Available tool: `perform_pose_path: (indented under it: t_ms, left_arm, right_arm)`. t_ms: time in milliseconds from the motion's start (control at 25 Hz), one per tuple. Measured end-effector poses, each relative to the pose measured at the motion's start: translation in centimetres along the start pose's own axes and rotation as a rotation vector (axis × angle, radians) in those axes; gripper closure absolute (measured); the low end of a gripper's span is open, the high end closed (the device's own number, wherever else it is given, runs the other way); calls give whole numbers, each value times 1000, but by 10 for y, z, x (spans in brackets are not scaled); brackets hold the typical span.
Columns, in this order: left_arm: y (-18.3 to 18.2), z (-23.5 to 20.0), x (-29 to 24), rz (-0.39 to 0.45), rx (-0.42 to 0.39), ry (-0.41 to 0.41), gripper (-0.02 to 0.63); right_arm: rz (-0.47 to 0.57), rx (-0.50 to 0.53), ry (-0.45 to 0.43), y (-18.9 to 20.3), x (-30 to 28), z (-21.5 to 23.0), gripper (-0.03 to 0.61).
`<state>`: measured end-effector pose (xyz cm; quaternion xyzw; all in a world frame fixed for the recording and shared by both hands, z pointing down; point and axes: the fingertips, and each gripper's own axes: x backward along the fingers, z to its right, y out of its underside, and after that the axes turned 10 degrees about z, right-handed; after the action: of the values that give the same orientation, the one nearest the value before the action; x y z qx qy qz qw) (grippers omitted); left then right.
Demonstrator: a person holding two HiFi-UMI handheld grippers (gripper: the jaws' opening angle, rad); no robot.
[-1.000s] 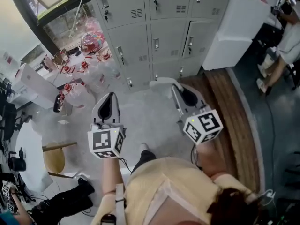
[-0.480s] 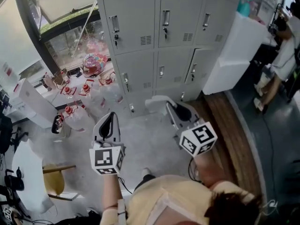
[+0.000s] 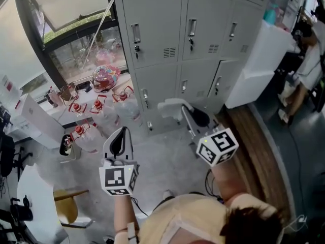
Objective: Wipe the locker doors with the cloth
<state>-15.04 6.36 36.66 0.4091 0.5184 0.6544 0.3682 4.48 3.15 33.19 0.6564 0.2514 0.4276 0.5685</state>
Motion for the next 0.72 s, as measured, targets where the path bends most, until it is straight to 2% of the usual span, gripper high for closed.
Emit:
perform_pose_path:
  t_ms: [200,320,520,720]
  left_arm:
    - [6,-25,-7,-61,-36,3,628]
    - [4,-36,-22,0,-33,1,628]
    - [-1,-53,-55,2,-27,-17,629]
    - [-19,-73,-96,58,-64,-59,629]
  right_arm:
    - [5,4,2,3,-33,-5,560]
    - [23,29,-21,-2,-54,-4,560]
    - [75,64,-51,-17,-97,6,560]
    - [133,85,-100,-29,-142,20,560]
